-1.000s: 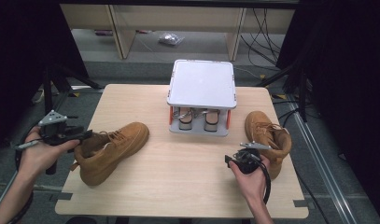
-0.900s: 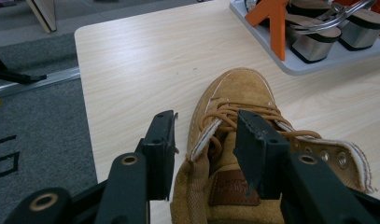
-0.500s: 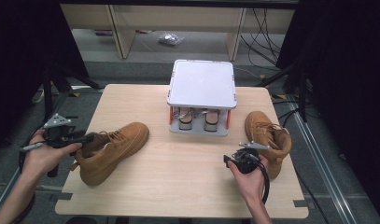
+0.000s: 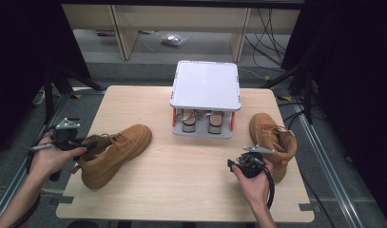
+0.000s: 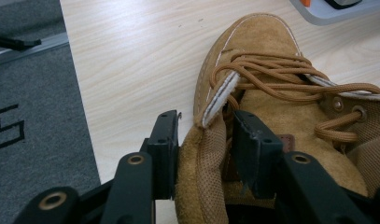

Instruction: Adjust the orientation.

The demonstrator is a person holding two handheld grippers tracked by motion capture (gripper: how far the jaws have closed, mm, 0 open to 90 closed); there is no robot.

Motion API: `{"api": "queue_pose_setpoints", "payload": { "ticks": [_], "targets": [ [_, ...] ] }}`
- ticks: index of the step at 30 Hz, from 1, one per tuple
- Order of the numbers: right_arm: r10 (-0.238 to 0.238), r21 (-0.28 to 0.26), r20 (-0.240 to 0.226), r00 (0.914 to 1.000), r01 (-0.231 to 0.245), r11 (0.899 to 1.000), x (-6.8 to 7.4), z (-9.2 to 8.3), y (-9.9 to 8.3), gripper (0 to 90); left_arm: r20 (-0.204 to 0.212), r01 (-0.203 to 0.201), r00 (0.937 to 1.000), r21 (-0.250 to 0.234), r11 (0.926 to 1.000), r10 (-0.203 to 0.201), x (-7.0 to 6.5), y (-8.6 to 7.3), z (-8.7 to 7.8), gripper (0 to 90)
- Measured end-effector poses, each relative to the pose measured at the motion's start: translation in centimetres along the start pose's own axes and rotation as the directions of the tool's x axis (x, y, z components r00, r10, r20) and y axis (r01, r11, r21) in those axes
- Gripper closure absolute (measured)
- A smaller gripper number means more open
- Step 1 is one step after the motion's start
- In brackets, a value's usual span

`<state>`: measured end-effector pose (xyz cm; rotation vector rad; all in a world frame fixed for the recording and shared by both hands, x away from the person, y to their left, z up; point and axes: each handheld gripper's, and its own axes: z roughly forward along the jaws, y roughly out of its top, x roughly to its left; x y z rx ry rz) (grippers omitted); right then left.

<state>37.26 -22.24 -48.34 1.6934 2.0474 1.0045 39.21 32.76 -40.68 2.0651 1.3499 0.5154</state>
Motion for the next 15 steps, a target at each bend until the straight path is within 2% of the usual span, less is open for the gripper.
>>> {"api": "queue_pose_setpoints", "payload": {
  "ticks": [1, 2, 3, 5, 6, 13, 14, 15],
  "targets": [
    [0.004, 0.004, -0.013, 0.9999, -0.004, 1.000, -0.09, -0.08, -0.03, 49.2, 0.002, 0.001, 1.0000, 0.004, 1.0000, -0.001, 0.01, 0.04, 0.08, 62.0],
    [-0.012, -0.007, -0.014, 0.9998, 0.012, 1.000, -0.29, 0.08, -0.10, 49.2, 0.002, 0.002, 1.0000, 0.021, 0.9998, -0.002, -0.02, 0.17, 0.12, 62.4],
    [-0.008, -0.003, -0.001, 1.0000, 0.008, 1.000, -0.33, 0.14, -0.12, 49.2, -0.002, -0.004, 1.0000, 0.021, 0.9998, 0.004, -0.02, 0.21, 0.16, 63.2],
    [0.002, 0.004, -0.005, 1.0000, -0.002, 1.000, -0.36, 0.05, -0.17, 49.1, -0.002, -0.018, 0.9998, 0.053, 0.9984, 0.018, 0.05, 0.45, 0.25, 64.5],
    [0.014, 0.011, -0.011, 0.9998, -0.014, 1.000, -0.28, -0.06, -0.14, 49.1, -0.005, -0.004, 1.0000, 0.042, 0.9991, 0.004, -0.13, 0.52, 0.45, 64.4],
    [0.013, -0.003, 0.004, 0.9999, -0.013, 1.000, -0.43, 0.05, -0.18, 49.1, -0.014, -0.020, 0.9997, 0.071, 0.9973, 0.021, -0.10, 0.82, 0.76, 64.5],
    [0.014, -0.004, 0.000, 0.9999, -0.014, 1.000, -0.43, 0.01, -0.16, 49.1, -0.009, -0.022, 0.9997, 0.098, 0.9949, 0.023, 0.00, 0.96, 0.67, 64.7],
    [0.015, 0.001, 0.006, 0.9999, -0.015, 1.000, -0.41, 0.03, -0.15, 49.1, -0.011, -0.018, 0.9998, 0.087, 0.9961, 0.019, -0.02, 0.91, 0.77, 65.0]
  ]
}}
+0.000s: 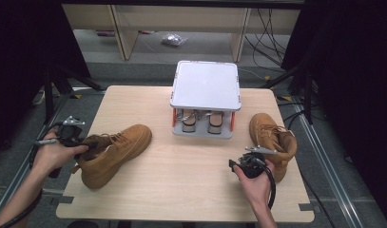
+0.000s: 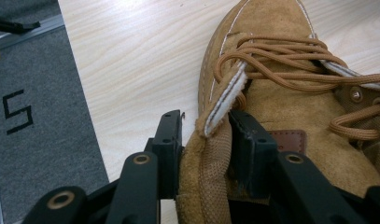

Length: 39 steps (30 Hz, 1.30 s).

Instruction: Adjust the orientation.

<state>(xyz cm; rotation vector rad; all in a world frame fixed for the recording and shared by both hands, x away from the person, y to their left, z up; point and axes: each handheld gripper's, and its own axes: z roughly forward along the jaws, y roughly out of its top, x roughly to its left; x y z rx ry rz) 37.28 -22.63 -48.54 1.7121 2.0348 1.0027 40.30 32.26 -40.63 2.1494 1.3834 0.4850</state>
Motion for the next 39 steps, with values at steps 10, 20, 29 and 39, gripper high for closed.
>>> {"api": "queue_pose_setpoints", "payload": {
  "ticks": [10, 20, 29, 39],
  "targets": [
    [0.028, 0.011, -0.001, 0.9996, -0.028, 1.000, 0.2, 0.0, -0.1, 49.0, -0.001, 0.001, 1.0000, 0.020, 0.9998, -0.001, -0.1, 0.1, -0.1, 76.9],
    [0.011, 0.001, -0.018, 0.9998, -0.011, 1.000, -0.1, -0.3, -0.1, 49.0, -0.012, -0.005, 0.9999, -0.018, 0.9998, 0.004, -1.0, -0.3, -0.6, 81.1],
    [0.006, 0.000, -0.019, 0.9998, -0.006, 1.000, 0.0, -0.2, -0.1, 49.0, -0.022, -0.023, 0.9995, -0.070, 0.9973, 0.022, -2.0, 0.4, -1.2, 82.2],
    [0.007, 0.004, -0.019, 0.9998, -0.007, 1.000, 0.0, -0.2, -0.2, 49.0, -0.047, -0.024, 0.9987, -0.092, 0.9954, 0.020, -2.1, 0.8, -2.0, 82.6]
  ]
}}
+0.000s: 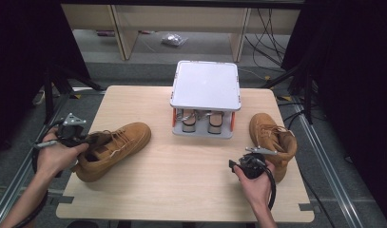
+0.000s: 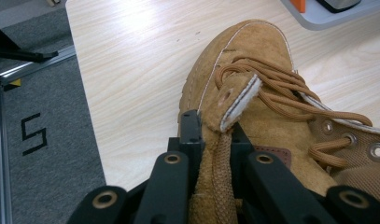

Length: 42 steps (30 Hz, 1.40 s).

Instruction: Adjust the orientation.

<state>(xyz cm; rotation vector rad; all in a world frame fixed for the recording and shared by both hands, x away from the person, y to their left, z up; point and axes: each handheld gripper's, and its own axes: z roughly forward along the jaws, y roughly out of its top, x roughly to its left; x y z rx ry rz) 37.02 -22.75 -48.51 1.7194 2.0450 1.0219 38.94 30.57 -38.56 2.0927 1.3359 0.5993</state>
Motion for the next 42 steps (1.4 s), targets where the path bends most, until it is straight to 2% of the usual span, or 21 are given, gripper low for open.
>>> {"api": "queue_pose_setpoints", "payload": {
  "ticks": [1, 4, 8, 9, 11, 14, 16, 19, 20, 21, 22, 24, 25, 28, 29, 32, 33, 35, 36, 37, 42],
  "targets": [
    [-0.025, -0.008, 0.006, 0.9997, 0.025, 1.000, -0.2, 0.1, -0.1, 49.0, -0.003, -0.001, 1.0000, -0.002, 1.0000, 0.001, 0.1, 0.0, 0.0, 82.7],
    [0.004, -0.001, 0.003, 1.0000, -0.004, 1.000, 0.0, 0.0, 0.0, 49.0, -0.015, 0.005, 0.9999, -0.018, 0.9998, -0.005, 0.1, 0.1, -0.1, 82.8],
    [-0.003, -0.003, 0.007, 1.0000, 0.003, 1.000, 0.0, 0.2, 0.0, 49.0, -0.027, 0.002, 0.9996, -0.021, 0.9998, -0.002, 0.3, 0.2, -0.2, 82.8],
    [-0.026, -0.012, 0.010, 0.9996, 0.026, 1.000, -0.2, 0.3, -0.1, 49.0, -0.025, 0.008, 0.9996, -0.023, 0.9997, -0.008, 0.4, 0.3, -0.2, 82.8],
    [-0.031, -0.013, 0.004, 0.9995, 0.031, 0.999, -0.2, 0.3, -0.1, 49.0, -0.033, 0.008, 0.9994, -0.032, 0.9994, -0.009, 0.4, 0.4, -0.3, 82.9],
    [-0.029, -0.017, 0.005, 0.9996, 0.029, 0.999, -0.2, 0.3, 0.0, 49.0, -0.032, 0.020, 0.9993, -0.047, 0.9987, -0.022, 0.5, 0.7, -0.5, 82.9],
    [0.004, -0.008, 0.004, 1.0000, -0.004, 1.000, 0.1, 0.2, 0.0, 49.1, -0.032, 0.023, 0.9992, -0.057, 0.9981, -0.025, 0.5, 1.0, -0.5, 82.9],
    [0.018, -0.001, 0.008, 0.9998, -0.018, 1.000, 0.2, 0.2, 0.0, 49.1, -0.031, 0.028, 0.9991, -0.068, 0.9973, -0.030, 0.5, 1.3, -0.6, 82.9],
    [-0.015, -0.012, 0.002, 0.9999, 0.015, 1.000, -0.1, 0.2, 0.0, 49.0, -0.034, 0.027, 0.9990, -0.072, 0.9970, -0.030, 0.5, 1.4, -0.6, 82.9],
    [0.005, -0.010, 0.002, 1.0000, -0.005, 1.000, 0.1, 0.2, 0.0, 49.1, -0.034, 0.030, 0.9989, -0.074, 0.9968, -0.032, 0.5, 1.5, -0.6, 82.9],
    [-0.028, -0.020, 0.003, 0.9996, 0.028, 0.999, -0.2, 0.3, -0.1, 49.1, -0.036, 0.036, 0.9986, -0.083, 0.9959, -0.039, 0.5, 1.7, -0.5, 82.9],
    [0.001, -0.002, 0.006, 1.0000, -0.001, 1.000, 0.0, 0.0, 0.0, 49.1, -0.036, 0.039, 0.9984, -0.088, 0.9954, -0.042, 0.5, 1.8, -0.5, 82.9],
    [-0.024, -0.009, 0.010, 0.9997, 0.024, 1.000, -0.1, 0.1, -0.1, 49.1, -0.038, 0.038, 0.9984, -0.088, 0.9954, -0.041, 0.5, 1.9, -0.5, 83.0],
    [-0.025, -0.010, 0.010, 0.9996, 0.025, 1.000, -0.2, 0.2, -0.1, 49.1, -0.043, 0.038, 0.9982, -0.095, 0.9948, -0.042, 0.5, 2.3, -0.5, 83.0],
    [-0.011, -0.006, 0.012, 0.9999, 0.011, 1.000, -0.2, 0.2, -0.1, 49.1, -0.046, 0.038, 0.9981, -0.094, 0.9948, -0.042, 0.5, 2.4, -0.4, 83.0],
    [-0.024, -0.015, 0.010, 0.9997, 0.024, 1.000, -0.2, 0.2, -0.1, 49.1, -0.051, 0.042, 0.9976, -0.100, 0.9941, -0.047, 0.6, 2.6, -0.4, 83.0],
    [0.003, -0.015, 0.011, 0.9999, -0.003, 1.000, 0.0, 0.2, -0.1, 49.1, -0.051, 0.043, 0.9975, -0.103, 0.9937, -0.049, 0.6, 2.7, -0.4, 83.0],
    [0.008, -0.014, 0.018, 0.9998, -0.008, 1.000, 0.0, 0.2, -0.1, 49.1, -0.050, 0.047, 0.9973, -0.111, 0.9927, -0.053, 0.6, 2.8, -0.4, 83.0],
    [-0.006, -0.012, 0.012, 0.9999, 0.006, 1.000, -0.2, 0.2, -0.1, 49.1, -0.051, 0.049, 0.9972, -0.113, 0.9924, -0.055, 0.6, 2.9, -0.4, 83.0],
    [0.000, -0.012, 0.000, 1.0000, 0.000, 1.000, -0.2, 0.1, -0.1, 49.1, -0.052, 0.048, 0.9972, -0.114, 0.9923, -0.055, 0.7, 3.0, -0.4, 83.0],
    [0.004, -0.013, 0.012, 0.9999, -0.004, 1.000, -0.2, 0.2, -0.2, 49.1, -0.052, 0.050, 0.9970, -0.121, 0.9914, -0.057, 0.7, 3.5, -0.4, 83.0]
  ]
}}
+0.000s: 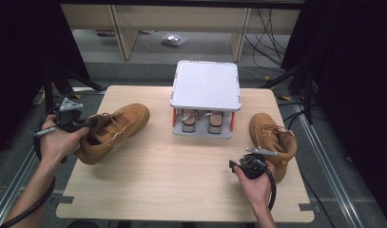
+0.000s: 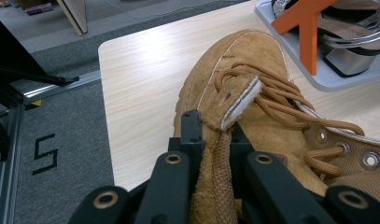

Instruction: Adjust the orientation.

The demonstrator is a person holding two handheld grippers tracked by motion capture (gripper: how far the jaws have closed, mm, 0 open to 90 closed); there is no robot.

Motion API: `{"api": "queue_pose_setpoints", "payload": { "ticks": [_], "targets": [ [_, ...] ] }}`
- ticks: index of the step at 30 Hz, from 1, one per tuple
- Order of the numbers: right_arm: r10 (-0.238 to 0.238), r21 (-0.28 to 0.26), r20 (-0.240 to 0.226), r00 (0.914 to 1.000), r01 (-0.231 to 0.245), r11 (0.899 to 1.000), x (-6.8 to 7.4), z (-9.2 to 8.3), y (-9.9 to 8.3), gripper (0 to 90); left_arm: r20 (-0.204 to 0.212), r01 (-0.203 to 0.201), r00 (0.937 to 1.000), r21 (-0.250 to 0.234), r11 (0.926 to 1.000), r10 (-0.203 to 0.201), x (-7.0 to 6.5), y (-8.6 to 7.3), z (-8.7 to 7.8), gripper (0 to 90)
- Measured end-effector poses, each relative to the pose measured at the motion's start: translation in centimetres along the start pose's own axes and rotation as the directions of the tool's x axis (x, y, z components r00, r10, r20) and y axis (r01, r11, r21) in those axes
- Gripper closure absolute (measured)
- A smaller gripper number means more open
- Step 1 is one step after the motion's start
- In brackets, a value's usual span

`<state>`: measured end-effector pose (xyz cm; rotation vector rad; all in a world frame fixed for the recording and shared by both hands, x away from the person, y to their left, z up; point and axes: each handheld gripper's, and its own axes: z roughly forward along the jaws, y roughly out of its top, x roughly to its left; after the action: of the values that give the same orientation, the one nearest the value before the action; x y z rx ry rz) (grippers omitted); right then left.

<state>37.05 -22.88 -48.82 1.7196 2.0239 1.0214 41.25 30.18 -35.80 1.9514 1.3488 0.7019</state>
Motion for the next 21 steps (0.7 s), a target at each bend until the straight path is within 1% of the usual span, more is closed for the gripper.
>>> {"api": "queue_pose_setpoints", "payload": {
  "ticks": [1, 3, 4, 5, 6, 8, 12, 13, 14, 15, 19, 21],
  "targets": [
    [0.000, -0.001, 0.000, 1.0000, 0.000, 1.000, 0.0, 0.0, 0.0, 49.1, 0.000, 0.000, 1.0000, 0.003, 1.0000, 0.000, 0.0, 0.1, 0.0, 83.0],
    [0.007, 0.000, -0.015, 0.9999, -0.007, 1.000, 0.1, -0.1, 0.0, 49.1, -0.002, -0.001, 1.0000, 0.004, 1.0000, 0.001, 0.1, 0.3, 0.1, 83.0],
    [0.016, 0.007, -0.005, 0.9999, -0.016, 1.000, 0.1, -0.1, 0.0, 49.1, -0.002, 0.003, 1.0000, 0.001, 1.0000, -0.003, 0.1, 0.3, 0.1, 83.0],
    [0.018, 0.007, -0.004, 0.9998, -0.018, 1.000, 0.1, -0.1, 0.0, 49.1, -0.001, 0.008, 1.0000, -0.002, 1.0000, -0.008, 0.1, 0.4, 0.1, 83.0],
    [-0.020, -0.008, -0.011, 0.9997, 0.020, 1.000, -0.2, -0.1, -0.1, 49.1, -0.001, 0.007, 1.0000, -0.002, 1.0000, -0.007, 0.2, 0.5, 0.2, 83.0],
    [-0.014, -0.012, -0.014, 0.9998, 0.014, 1.000, -0.2, -0.1, -0.2, 49.1, -0.005, 0.006, 1.0000, -0.003, 1.0000, -0.006, 0.2, 0.6, 0.2, 83.0],
    [-0.023, -0.016, -0.008, 0.9997, 0.023, 1.000, -0.2, -0.1, -0.1, 49.1, -0.009, 0.003, 1.0000, -0.003, 1.0000, -0.003, 0.2, 1.0, 0.2, 83.0],
    [-0.032, -0.024, -0.005, 0.9995, 0.032, 0.999, -0.2, -0.1, -0.1, 49.1, -0.010, 0.003, 0.9999, -0.005, 1.0000, -0.003, 0.2, 1.0, 0.3, 83.0],
    [-0.005, -0.013, -0.009, 0.9999, 0.005, 1.000, -0.1, -0.2, -0.1, 49.1, -0.010, 0.002, 0.9999, -0.004, 1.0000, -0.002, 0.2, 1.1, 0.3, 83.0],
    [-0.001, -0.015, -0.014, 0.9999, 0.001, 1.000, -0.1, -0.2, -0.1, 49.1, -0.010, -0.001, 0.9999, -0.001, 1.0000, 0.001, 0.2, 1.2, 0.2, 83.0],
    [0.002, -0.007, -0.007, 1.0000, -0.002, 1.000, 0.0, -0.2, -0.1, 49.1, -0.011, 0.003, 0.9999, -0.015, 0.9999, -0.003, 0.1, 1.7, 0.2, 83.0],
    [-0.001, -0.005, 0.006, 1.0000, 0.002, 1.000, 0.0, -0.3, -0.1, 49.2, -0.011, 0.004, 0.9999, -0.023, 0.9997, -0.005, 0.1, 1.9, 0.2, 83.0]
  ]
}}
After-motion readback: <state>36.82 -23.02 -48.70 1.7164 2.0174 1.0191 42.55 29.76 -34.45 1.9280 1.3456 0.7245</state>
